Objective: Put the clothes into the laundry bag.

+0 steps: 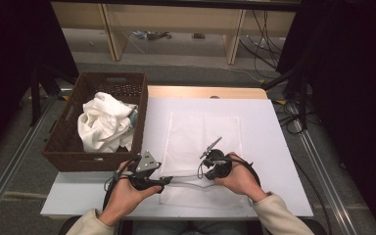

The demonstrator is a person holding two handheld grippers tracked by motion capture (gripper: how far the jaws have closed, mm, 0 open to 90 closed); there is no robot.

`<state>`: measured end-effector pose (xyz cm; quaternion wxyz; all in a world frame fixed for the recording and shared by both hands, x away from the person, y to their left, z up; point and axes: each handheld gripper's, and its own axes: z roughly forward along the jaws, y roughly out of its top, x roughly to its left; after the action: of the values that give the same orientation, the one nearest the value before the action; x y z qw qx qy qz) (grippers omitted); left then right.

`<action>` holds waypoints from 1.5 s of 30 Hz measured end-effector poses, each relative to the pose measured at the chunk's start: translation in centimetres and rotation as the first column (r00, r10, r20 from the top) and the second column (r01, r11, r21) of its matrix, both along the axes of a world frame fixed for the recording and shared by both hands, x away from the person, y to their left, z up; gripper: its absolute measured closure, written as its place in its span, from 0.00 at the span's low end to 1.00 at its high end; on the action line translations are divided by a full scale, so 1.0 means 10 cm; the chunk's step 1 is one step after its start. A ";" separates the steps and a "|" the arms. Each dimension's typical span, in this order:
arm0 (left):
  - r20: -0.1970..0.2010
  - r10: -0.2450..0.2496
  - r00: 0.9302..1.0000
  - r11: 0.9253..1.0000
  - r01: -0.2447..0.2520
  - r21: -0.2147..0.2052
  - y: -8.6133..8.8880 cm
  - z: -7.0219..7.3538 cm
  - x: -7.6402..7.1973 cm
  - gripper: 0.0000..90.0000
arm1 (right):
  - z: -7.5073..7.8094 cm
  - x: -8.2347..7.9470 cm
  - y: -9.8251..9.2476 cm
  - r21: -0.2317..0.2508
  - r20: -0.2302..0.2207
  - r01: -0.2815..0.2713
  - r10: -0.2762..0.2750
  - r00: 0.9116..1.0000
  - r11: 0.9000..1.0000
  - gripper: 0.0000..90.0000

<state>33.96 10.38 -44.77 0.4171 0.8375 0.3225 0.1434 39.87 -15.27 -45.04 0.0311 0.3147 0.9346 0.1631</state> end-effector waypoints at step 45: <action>0.120 0.518 0.847 0.854 -0.506 -0.119 1.27 0.89 1.20 0.14 | 0.63 -0.01 -0.10 0.267 0.209 0.110 -0.169 0.963 0.957 1.00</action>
<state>45.98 23.06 -35.85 0.4207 0.6901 0.5081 0.2976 39.78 -16.30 -38.71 0.1098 0.3608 0.8714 0.3137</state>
